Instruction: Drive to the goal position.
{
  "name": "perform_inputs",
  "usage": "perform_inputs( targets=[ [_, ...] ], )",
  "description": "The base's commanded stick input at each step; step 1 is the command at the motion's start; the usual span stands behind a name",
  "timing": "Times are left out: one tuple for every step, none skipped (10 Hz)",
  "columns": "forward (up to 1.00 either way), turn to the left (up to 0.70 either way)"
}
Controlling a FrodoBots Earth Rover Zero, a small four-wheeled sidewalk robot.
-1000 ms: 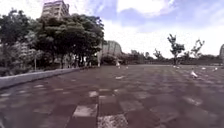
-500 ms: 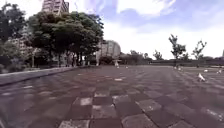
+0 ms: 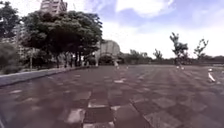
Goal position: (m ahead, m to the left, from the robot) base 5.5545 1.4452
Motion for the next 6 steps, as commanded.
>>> perform_inputs(
  targets=[
    [1.00, 0.00],
    [1.00, 0.00],
    [1.00, 0.00],
    [1.00, 0.00],
    [1.00, 0.00],
    [1.00, 0.00]
  ],
)
